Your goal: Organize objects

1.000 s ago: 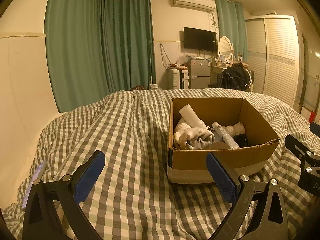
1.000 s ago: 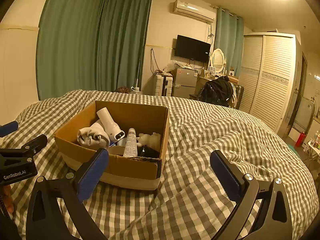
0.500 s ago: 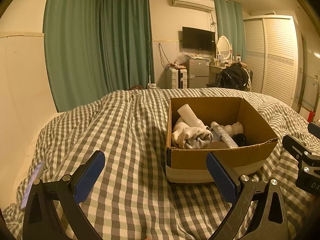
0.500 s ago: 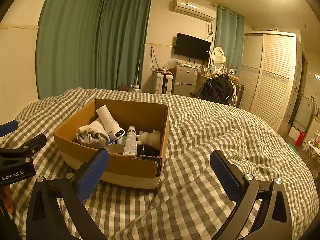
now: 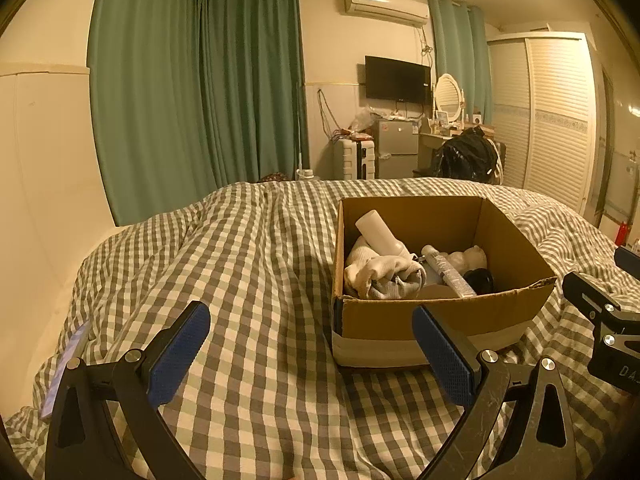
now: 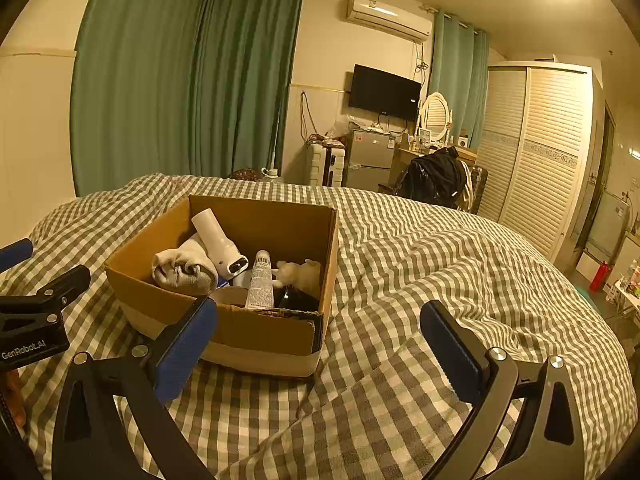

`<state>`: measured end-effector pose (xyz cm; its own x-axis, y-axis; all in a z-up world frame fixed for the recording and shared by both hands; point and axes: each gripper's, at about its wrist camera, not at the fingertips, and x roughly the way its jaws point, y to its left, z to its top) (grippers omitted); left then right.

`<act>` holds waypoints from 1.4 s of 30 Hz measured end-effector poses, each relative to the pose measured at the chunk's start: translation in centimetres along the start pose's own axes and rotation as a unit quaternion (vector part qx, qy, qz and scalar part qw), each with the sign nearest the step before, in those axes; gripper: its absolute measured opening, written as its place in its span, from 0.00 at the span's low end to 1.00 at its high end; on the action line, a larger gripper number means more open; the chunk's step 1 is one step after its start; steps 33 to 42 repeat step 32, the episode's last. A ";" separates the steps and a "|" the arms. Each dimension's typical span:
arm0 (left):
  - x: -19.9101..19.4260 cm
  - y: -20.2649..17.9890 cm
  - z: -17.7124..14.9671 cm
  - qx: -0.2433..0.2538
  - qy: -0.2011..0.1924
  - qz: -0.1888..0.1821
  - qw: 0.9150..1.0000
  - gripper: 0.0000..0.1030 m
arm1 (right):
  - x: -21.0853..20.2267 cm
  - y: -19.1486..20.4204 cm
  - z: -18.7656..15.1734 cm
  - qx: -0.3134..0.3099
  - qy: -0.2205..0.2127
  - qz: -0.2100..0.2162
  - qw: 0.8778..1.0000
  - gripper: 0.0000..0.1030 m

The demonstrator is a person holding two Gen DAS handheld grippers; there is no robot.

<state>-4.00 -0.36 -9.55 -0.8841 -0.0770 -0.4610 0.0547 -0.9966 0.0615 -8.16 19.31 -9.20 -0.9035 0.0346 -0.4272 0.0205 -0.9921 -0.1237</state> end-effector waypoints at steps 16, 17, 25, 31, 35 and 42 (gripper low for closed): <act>0.1 -0.1 0.0 0.002 0.000 0.000 1.000 1.00 | 0.1 0.0 -0.2 -0.002 0.002 0.000 1.000 0.99; 0.1 -0.1 0.0 0.002 0.000 0.000 1.000 1.00 | 0.1 0.0 -0.2 -0.002 0.002 0.000 1.000 0.99; 0.1 0.0 0.0 0.003 -0.002 0.000 1.000 1.00 | 0.1 -0.1 -0.2 -0.005 0.005 0.000 1.000 0.99; -0.1 0.1 0.1 0.000 -0.009 0.001 1.000 1.00 | 0.2 -0.1 -0.2 -0.006 0.008 -0.002 1.000 0.99; -0.1 0.1 0.1 0.001 -0.009 0.000 1.000 1.00 | 0.2 -0.1 -0.2 -0.007 0.008 -0.002 1.000 0.99; -0.1 0.1 0.1 0.001 -0.009 0.000 1.000 1.00 | 0.2 -0.1 -0.2 -0.007 0.008 -0.002 1.000 0.99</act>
